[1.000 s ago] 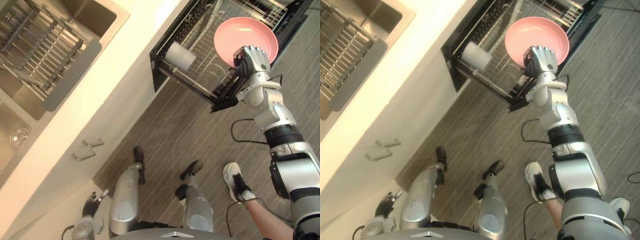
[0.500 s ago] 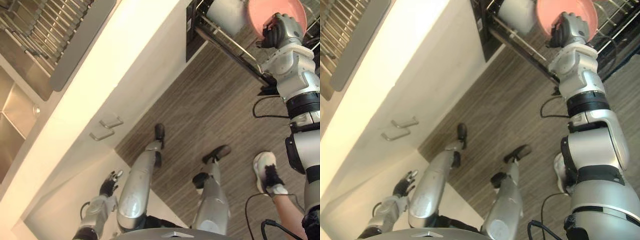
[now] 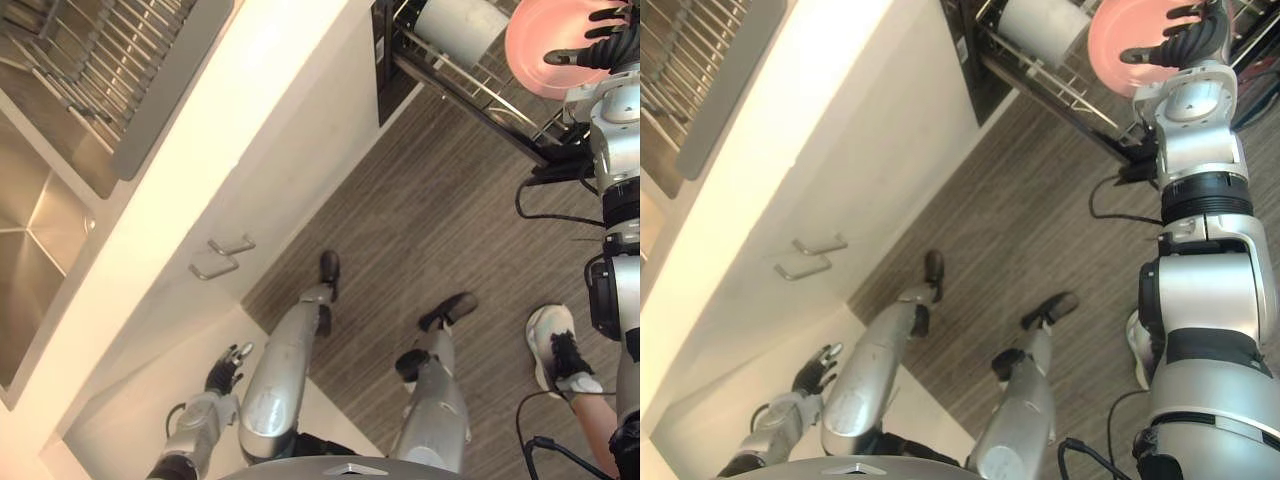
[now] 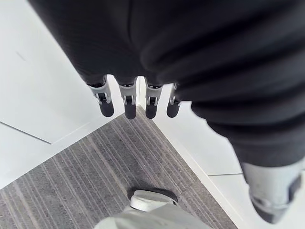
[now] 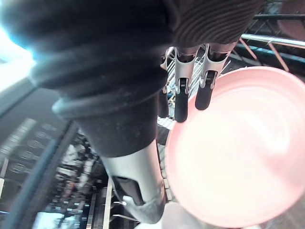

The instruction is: Walk over to the sink, pick up the cup, carry it to the dishwasher, place the cup inside the dishwasher, then close the dishwasher door

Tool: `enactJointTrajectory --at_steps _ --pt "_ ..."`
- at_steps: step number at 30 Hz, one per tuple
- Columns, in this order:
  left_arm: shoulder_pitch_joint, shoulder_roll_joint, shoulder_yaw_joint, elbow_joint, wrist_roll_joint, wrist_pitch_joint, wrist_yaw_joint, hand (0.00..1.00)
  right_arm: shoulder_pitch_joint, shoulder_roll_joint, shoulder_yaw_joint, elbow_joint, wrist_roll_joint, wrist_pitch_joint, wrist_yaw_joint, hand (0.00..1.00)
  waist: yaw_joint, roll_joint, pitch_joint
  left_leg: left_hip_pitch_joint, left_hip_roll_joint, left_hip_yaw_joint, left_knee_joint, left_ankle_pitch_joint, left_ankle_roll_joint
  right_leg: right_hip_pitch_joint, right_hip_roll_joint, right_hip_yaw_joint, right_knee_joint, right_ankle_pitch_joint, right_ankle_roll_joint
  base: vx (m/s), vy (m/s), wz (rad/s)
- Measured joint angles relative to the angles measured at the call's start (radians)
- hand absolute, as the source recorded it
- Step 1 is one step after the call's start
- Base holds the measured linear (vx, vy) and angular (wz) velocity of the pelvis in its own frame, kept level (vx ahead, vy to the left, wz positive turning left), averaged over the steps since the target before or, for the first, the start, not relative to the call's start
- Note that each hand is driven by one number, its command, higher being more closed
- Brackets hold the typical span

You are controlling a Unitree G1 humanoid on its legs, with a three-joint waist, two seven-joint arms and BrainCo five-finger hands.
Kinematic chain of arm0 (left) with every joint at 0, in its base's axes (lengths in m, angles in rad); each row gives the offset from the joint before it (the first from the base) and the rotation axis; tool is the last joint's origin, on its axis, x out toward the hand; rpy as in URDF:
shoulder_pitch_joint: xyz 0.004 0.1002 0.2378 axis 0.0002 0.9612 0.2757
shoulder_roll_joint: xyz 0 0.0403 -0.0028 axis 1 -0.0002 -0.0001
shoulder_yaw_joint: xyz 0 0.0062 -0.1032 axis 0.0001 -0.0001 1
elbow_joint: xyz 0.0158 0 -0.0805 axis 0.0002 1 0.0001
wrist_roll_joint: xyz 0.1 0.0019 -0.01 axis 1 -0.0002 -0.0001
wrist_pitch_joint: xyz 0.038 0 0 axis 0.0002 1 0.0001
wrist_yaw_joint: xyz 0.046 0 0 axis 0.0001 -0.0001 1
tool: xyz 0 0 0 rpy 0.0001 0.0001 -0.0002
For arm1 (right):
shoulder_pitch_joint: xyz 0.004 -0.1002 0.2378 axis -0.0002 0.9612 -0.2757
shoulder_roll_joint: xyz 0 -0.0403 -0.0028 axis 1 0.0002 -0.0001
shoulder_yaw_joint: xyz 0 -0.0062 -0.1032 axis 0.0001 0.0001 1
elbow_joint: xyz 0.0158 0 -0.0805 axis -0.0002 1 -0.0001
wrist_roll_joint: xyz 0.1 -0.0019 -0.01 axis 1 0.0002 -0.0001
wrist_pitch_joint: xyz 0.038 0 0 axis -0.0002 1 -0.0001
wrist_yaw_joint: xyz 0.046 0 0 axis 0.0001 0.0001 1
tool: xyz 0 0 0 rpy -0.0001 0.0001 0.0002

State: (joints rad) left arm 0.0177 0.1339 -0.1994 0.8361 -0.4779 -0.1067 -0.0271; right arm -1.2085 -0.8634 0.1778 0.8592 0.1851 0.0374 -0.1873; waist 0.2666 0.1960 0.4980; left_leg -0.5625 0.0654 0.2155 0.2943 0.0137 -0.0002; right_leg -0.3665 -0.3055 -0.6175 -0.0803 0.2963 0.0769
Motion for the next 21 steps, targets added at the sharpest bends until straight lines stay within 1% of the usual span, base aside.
enactJointTrajectory --at_steps 2,4,5,7,9,10,11,12,14,17,18,20,21 --pt "0.010 0.001 0.003 0.000 0.000 -0.003 0.001 0.00 0.025 0.014 -0.053 -0.033 0.057 -0.062 0.029 0.00 -0.019 0.000 0.000 0.028 -0.004 -0.001 -0.001 -0.006 0.000 0.027 -0.003 0.000 0.000 -0.003 0.002 -0.02 0.053 -0.03" --pt "0.023 -0.001 0.016 -0.001 0.001 -0.003 0.002 0.00 0.043 0.028 -0.133 -0.064 0.112 -0.122 0.029 0.00 -0.043 0.000 0.000 0.060 -0.006 -0.002 -0.003 -0.013 -0.003 0.059 -0.006 -0.001 0.003 -0.008 0.006 -0.05 0.072 -0.01" --pt "0.026 -0.003 0.025 -0.001 0.002 -0.003 0.002 0.00 0.044 0.028 -0.148 -0.065 0.128 -0.133 0.025 0.00 -0.049 0.000 0.000 0.066 -0.006 -0.003 -0.003 -0.014 -0.003 0.064 -0.008 -0.002 0.009 -0.013 0.006 -0.04 0.070 0.01" --pt "0.043 -0.013 0.046 -0.002 0.011 -0.009 0.014 0.00 0.044 0.027 -0.199 -0.060 0.186 -0.164 -0.015 0.00 -0.072 -0.001 0.001 0.094 -0.006 -0.010 -0.009 -0.013 -0.004 0.087 -0.009 -0.005 0.027 -0.026 0.007 -0.02 0.050 0.03" --pt "0.054 -0.016 0.054 -0.003 0.011 -0.011 0.023 0.00 0.044 0.024 -0.237 -0.058 0.229 -0.170 -0.049 0.00 -0.086 -0.002 0.001 0.118 -0.005 -0.012 -0.020 -0.011 -0.006 0.105 -0.009 -0.007 0.034 -0.026 0.010 -0.01 0.039 0.01" --pt "0.055 -0.018 0.061 -0.003 0.012 -0.011 0.024 0.00 0.044 0.021 -0.243 -0.057 0.247 -0.170 -0.062 0.00 -0.089 -0.002 0.001 0.126 -0.005 -0.012 -0.022 -0.011 -0.007 0.111 -0.009 -0.006 0.034 -0.025 0.013 -0.01 0.041 -0.02" --pt "0.058 -0.021 0.071 -0.001 0.013 -0.010 0.024 0.00 0.044 0.013 -0.243 -0.052 0.272 -0.170 -0.088 0.00 -0.098 -0.002 0.001 0.140 -0.005 -0.012 -0.028 -0.009 -0.008 0.122 -0.008 -0.006 0.035 -0.027 0.015 -0.01 0.038 -0.04" --pt "0.062 -0.022 0.075 -0.001 0.022 -0.010 0.025 0.00 0.044 0.005 -0.248 -0.046 0.306 -0.170 -0.108 1.00 -0.105 -0.002 0.002 0.152 -0.006 -0.009 -0.037 -0.006 -0.009 0.129 -0.008 -0.004 0.036 -0.027 0.015 -0.01 0.031 -0.06" --pt "0.063 -0.026 0.079 0.000 0.031 -0.010 0.024 0.00 0.039 -0.003 -0.269 -0.010 0.339 -0.169 -0.153 1.00 -0.109 -0.003 0.002 0.170 -0.004 0.001 -0.049 -0.002 -0.010 0.132 -0.009 0.006 0.041 -0.029 0.015 -0.02 0.025 -0.12" --pt "0.068 -0.025 0.082 0.003 0.028 -0.010 0.024 0.00 0.032 -0.018 -0.281 0.059 0.389 -0.162 -0.232 1.00 -0.121 -0.007 0.004 0.192 -0.008 0.004 -0.092 0.023 -0.013 0.130 -0.011 0.009 0.051 -0.034 0.015 -0.03 0.010 -0.03" --pt "0.067 -0.025 0.082 0.006 0.028 -0.010 0.023 0.00 0.032 -0.020 -0.283 0.073 0.407 -0.157 -0.246 1.00 -0.124 -0.007 0.004 0.198 -0.008 0.004 -0.106 0.030 -0.015 0.129 -0.011 0.009 0.056 -0.037 0.014 0.00 0.000 0.00" --pt "0.067 -0.024 0.082 0.016 0.028 -0.010 0.021 0.00 0.023 -0.021 -0.290 0.104 0.446 -0.134 -0.261 1.00 -0.136 -0.007 0.005 0.215 -0.010 0.006 -0.154 0.059 -0.018 0.121 -0.010 0.011 0.059 -0.040 0.013 -0.01 -0.010 -0.02" --pt "0.068 -0.024 0.081 0.022 0.028 -0.010 0.020 0.00 0.023 -0.025 -0.302 0.125 0.474 -0.102 -0.259 1.00 -0.140 -0.007 0.005 0.231 -0.013 0.010 -0.197 0.085 -0.022 0.114 -0.008 0.016 0.059 -0.041 0.012 -0.01 -0.022 -0.05"
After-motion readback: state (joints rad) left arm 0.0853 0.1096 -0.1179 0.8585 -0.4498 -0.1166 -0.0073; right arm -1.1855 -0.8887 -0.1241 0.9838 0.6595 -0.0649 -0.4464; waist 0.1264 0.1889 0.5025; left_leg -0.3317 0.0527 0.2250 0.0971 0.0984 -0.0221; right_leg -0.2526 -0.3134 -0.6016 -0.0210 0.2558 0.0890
